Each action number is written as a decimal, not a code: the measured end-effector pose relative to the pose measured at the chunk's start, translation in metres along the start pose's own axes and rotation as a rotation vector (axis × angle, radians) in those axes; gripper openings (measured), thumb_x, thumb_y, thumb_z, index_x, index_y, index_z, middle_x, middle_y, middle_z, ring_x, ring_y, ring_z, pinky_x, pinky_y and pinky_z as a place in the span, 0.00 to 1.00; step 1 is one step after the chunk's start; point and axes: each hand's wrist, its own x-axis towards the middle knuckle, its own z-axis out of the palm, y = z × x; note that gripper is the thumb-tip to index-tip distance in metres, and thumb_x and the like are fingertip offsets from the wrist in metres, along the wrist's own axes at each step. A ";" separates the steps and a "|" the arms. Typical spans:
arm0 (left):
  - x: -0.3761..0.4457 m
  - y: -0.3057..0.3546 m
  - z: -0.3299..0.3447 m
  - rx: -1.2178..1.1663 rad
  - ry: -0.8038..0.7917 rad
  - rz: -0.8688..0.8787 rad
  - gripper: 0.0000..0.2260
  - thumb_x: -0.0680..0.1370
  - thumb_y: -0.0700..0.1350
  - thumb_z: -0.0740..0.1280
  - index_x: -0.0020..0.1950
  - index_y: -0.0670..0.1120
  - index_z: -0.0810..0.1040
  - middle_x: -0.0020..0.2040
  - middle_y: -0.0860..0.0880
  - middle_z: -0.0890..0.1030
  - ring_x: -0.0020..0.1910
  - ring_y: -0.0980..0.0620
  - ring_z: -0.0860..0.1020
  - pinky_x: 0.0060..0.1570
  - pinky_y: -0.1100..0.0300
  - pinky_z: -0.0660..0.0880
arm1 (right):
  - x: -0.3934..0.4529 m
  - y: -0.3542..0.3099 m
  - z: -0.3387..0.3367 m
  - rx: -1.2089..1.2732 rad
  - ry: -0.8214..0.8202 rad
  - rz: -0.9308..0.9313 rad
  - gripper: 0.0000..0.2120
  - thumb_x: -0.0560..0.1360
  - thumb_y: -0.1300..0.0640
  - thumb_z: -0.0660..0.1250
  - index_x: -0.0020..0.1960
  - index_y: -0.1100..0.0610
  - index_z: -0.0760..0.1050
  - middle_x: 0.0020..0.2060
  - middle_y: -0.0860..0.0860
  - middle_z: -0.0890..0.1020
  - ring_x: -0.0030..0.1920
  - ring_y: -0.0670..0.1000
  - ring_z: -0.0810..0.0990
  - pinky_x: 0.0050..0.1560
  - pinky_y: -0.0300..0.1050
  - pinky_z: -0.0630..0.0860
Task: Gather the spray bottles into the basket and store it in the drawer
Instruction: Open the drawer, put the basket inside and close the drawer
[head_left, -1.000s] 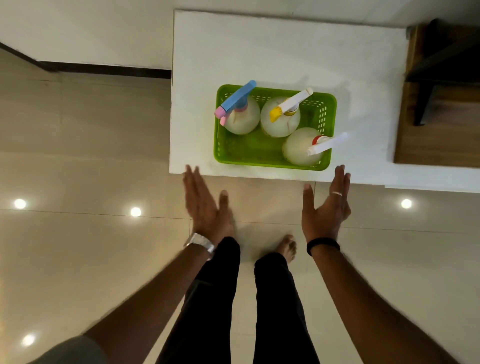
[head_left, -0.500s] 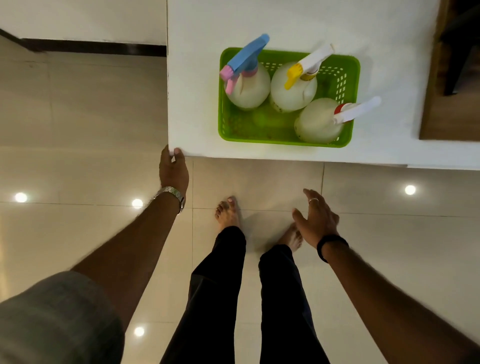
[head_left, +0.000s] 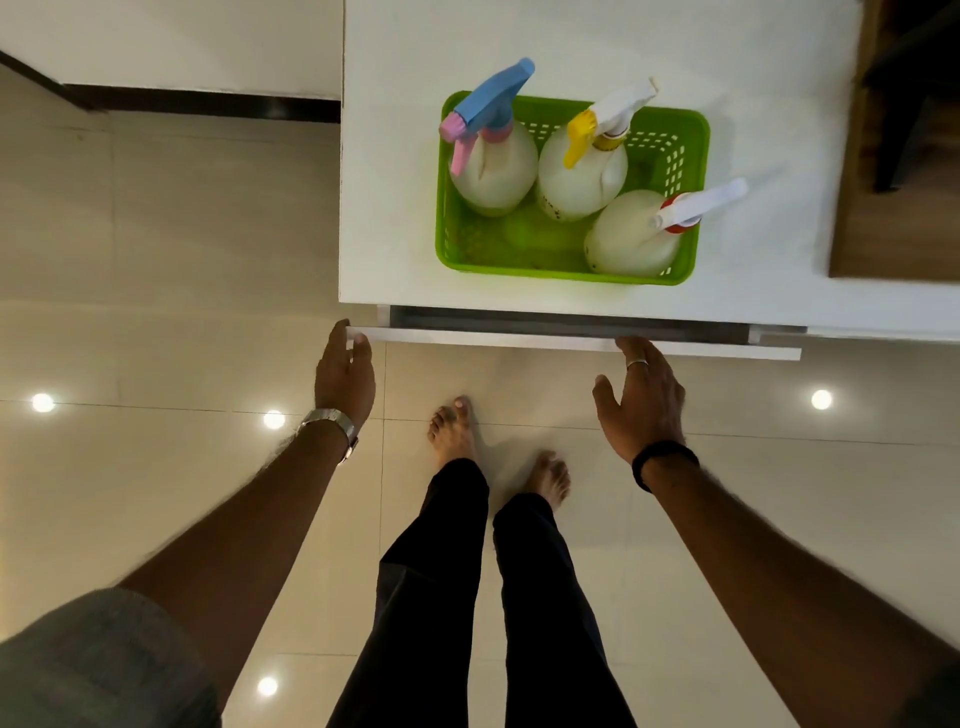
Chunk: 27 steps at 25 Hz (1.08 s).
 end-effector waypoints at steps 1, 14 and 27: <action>-0.009 -0.009 0.001 0.202 0.022 0.079 0.23 0.83 0.51 0.55 0.77 0.45 0.61 0.74 0.42 0.69 0.74 0.40 0.66 0.68 0.47 0.66 | 0.000 0.005 0.000 -0.023 -0.021 -0.041 0.27 0.78 0.56 0.65 0.76 0.57 0.65 0.76 0.56 0.66 0.77 0.57 0.62 0.76 0.58 0.61; -0.112 0.003 0.097 0.977 -0.329 0.579 0.39 0.78 0.57 0.60 0.80 0.49 0.41 0.81 0.42 0.47 0.80 0.38 0.43 0.77 0.41 0.54 | -0.023 0.061 0.008 -0.430 -0.351 -0.123 0.38 0.80 0.41 0.58 0.82 0.52 0.46 0.81 0.56 0.50 0.81 0.59 0.44 0.79 0.62 0.46; -0.185 -0.082 0.095 0.998 -0.466 0.499 0.42 0.77 0.60 0.59 0.79 0.50 0.35 0.81 0.42 0.36 0.79 0.39 0.36 0.78 0.44 0.44 | -0.135 0.096 0.048 -0.356 -0.406 -0.121 0.39 0.81 0.44 0.57 0.81 0.55 0.38 0.81 0.59 0.40 0.80 0.61 0.38 0.80 0.60 0.45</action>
